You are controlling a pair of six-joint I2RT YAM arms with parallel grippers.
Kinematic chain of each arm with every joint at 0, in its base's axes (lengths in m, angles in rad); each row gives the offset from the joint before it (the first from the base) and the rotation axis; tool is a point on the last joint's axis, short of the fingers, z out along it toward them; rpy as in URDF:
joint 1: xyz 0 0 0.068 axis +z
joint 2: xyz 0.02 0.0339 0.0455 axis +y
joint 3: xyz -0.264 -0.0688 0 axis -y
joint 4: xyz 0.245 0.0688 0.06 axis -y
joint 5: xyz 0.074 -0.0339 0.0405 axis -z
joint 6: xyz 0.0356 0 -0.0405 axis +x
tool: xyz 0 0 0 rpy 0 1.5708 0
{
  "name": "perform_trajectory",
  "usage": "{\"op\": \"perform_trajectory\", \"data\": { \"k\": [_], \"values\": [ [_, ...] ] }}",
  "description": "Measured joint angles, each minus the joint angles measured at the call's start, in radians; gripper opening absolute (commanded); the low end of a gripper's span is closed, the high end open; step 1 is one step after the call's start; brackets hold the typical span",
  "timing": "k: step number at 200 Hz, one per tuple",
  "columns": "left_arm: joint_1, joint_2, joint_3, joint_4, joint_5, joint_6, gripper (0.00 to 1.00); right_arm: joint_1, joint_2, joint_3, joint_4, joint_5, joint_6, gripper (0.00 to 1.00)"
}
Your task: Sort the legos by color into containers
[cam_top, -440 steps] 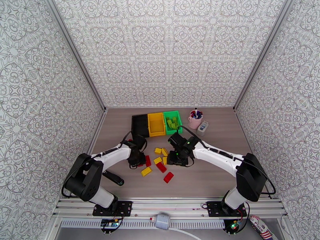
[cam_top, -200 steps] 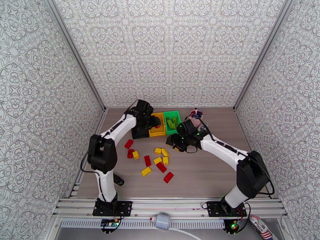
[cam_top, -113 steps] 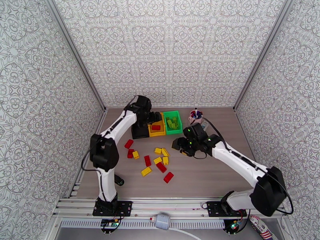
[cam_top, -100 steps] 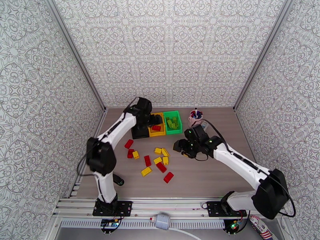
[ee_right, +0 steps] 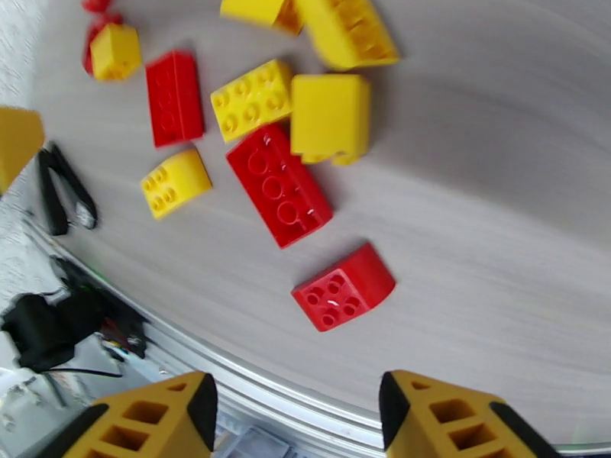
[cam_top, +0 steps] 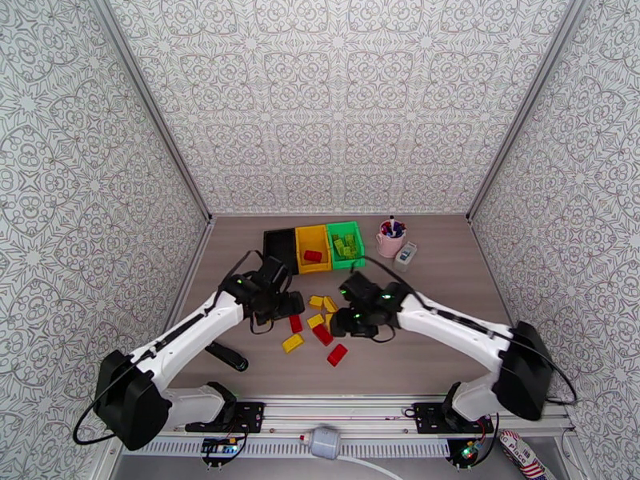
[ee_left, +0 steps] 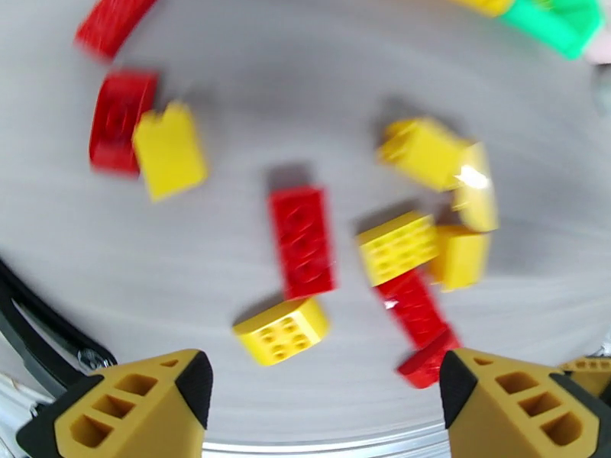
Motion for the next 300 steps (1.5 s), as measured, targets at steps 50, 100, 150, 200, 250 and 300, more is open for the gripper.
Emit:
{"op": "perform_trajectory", "data": {
  "k": [50,100,150,200,250,300],
  "values": [
    [0.031,0.124,-0.006,0.069,0.042,0.003,0.78,0.031,0.087,0.104,-0.066,0.077,0.027,0.61],
    [0.09,0.225,-0.046,0.165,0.11,0.037,0.73,0.026,0.138,0.154,-0.137,0.118,0.052,0.6],
    [0.09,0.325,-0.034,0.192,0.127,0.082,0.68,0.003,0.176,0.216,-0.161,0.129,0.055,0.6],
    [0.074,0.377,-0.012,0.19,0.116,0.088,0.57,-0.078,0.176,0.217,-0.16,0.101,0.026,0.59],
    [0.003,0.424,0.037,0.182,0.082,0.047,0.42,-0.16,0.176,0.216,-0.155,0.052,-0.037,0.56],
    [-0.017,0.436,0.067,0.156,0.065,0.011,0.32,-0.202,0.173,0.175,-0.114,0.001,-0.085,0.54]
  ]
}}
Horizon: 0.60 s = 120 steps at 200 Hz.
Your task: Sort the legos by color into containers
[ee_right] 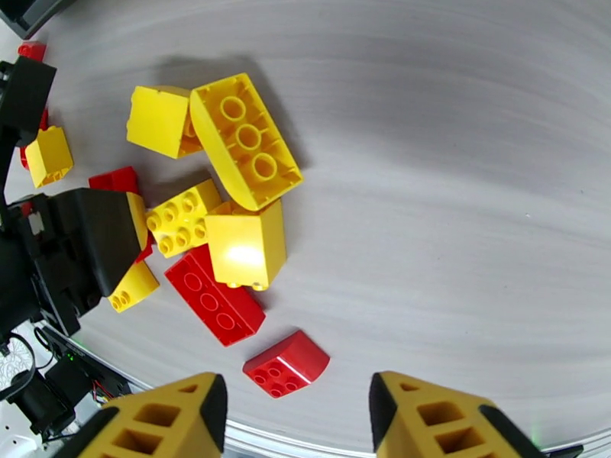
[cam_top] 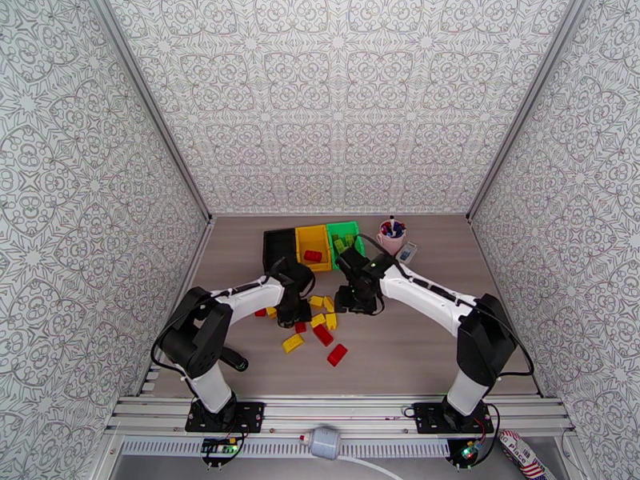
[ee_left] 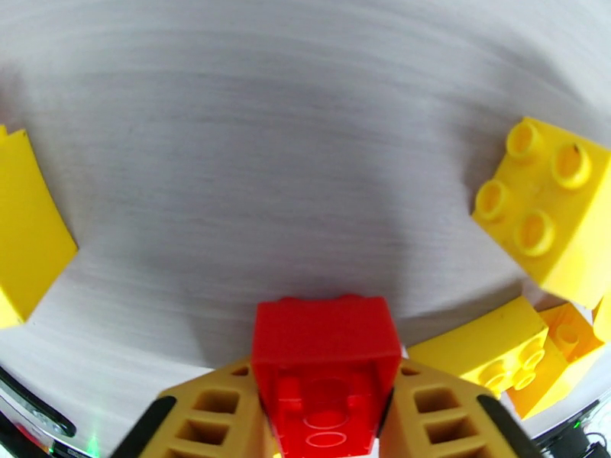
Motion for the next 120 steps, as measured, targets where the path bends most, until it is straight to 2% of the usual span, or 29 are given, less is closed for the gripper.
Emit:
{"op": "perform_trajectory", "data": {
  "k": [59,120],
  "values": [
    [0.018,-0.04,0.058,-0.039,0.007,0.0,0.31,-0.048,-0.027,-0.053,0.092,-0.105,-0.023,0.56],
    [0.111,-0.056,0.227,-0.027,0.088,0.019,0.32,-0.109,-0.028,-0.058,0.249,-0.271,-0.018,0.57]
  ]
}}
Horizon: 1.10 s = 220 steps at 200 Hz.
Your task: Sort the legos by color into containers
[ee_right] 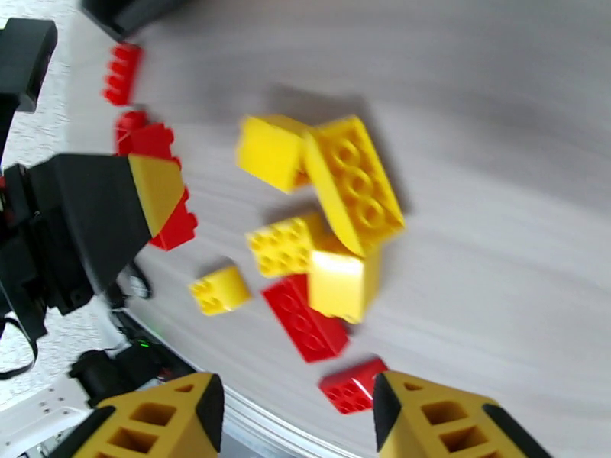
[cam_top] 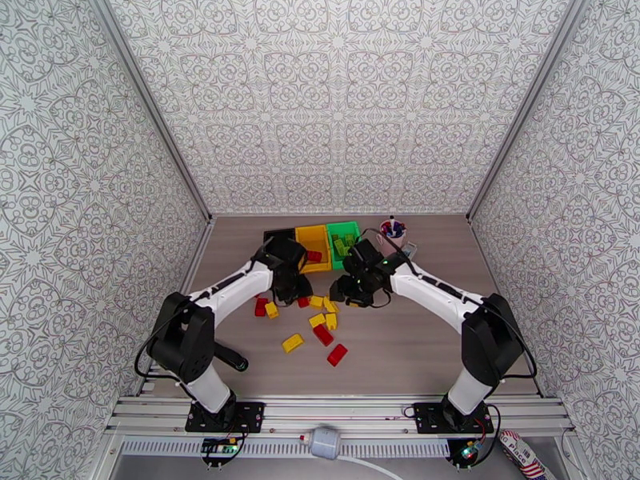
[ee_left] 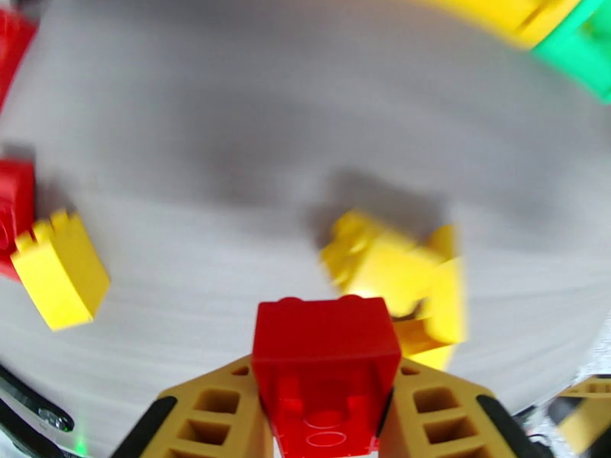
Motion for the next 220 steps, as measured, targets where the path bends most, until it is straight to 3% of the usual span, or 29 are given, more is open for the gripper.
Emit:
{"op": "perform_trajectory", "data": {
  "k": [46,99,130,163,220],
  "values": [
    [0.077,0.145,0.287,0.003,0.05,0.04,0.37,-0.069,-0.002,0.0,0.013,-0.034,-0.002,0.57],
    [0.144,0.425,0.681,-0.076,0.089,0.087,0.69,-0.111,-0.059,-0.007,-0.002,-0.037,-0.004,0.59],
    [0.153,0.467,0.795,-0.125,0.093,0.112,0.75,-0.113,-0.075,-0.021,-0.008,-0.037,-0.011,0.6],
    [0.146,0.399,0.718,-0.123,0.086,0.121,0.79,-0.113,-0.075,-0.044,-0.022,-0.037,-0.02,0.62],
    [0.148,0.058,0.297,-0.119,0.0,0.123,0.86,-0.113,-0.06,-0.044,-0.021,-0.037,-0.03,0.61]
  ]
}}
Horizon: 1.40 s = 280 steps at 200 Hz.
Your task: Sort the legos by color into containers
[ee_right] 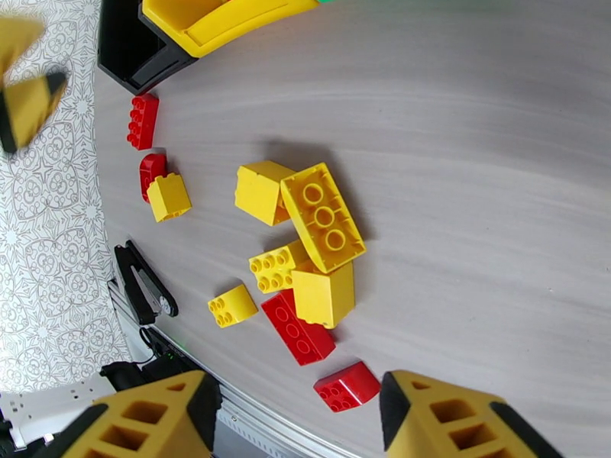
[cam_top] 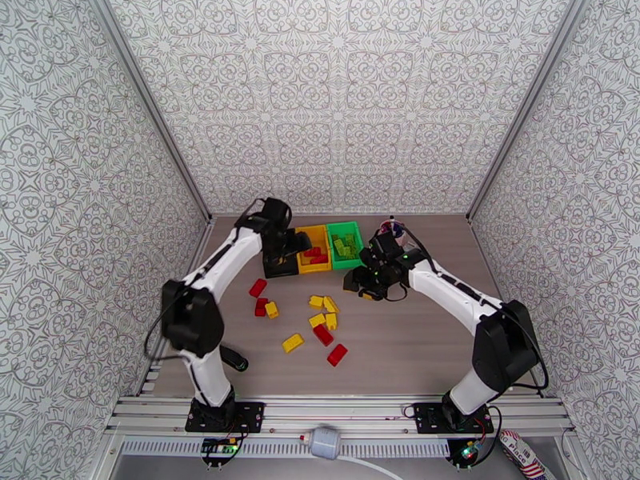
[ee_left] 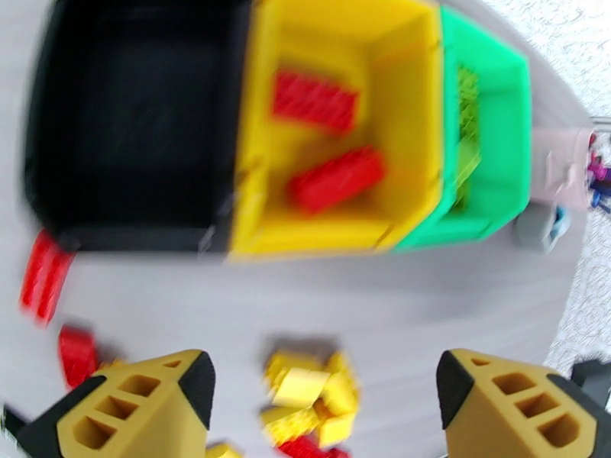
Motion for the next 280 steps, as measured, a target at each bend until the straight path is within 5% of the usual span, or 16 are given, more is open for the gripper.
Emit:
{"op": "perform_trajectory", "data": {
  "k": [47,106,186,280],
  "values": [
    [0.081,-0.233,-0.261,-0.003,-0.053,-0.005,0.86,0.014,0.092,0.034,0.0,-0.006,0.0,0.6],
    [0.131,-0.352,-0.528,-0.012,-0.089,-0.054,0.81,0.113,0.177,0.142,0.0,-0.011,0.001,0.58],
    [0.077,-0.388,-0.737,0.018,-0.089,-0.118,0.7,0.147,0.166,0.11,0.019,-0.01,0.029,0.57],
    [0.082,-0.306,-0.782,0.068,-0.098,-0.135,0.71,0.147,0.118,0.048,0.034,-0.004,0.054,0.58]
  ]
}}
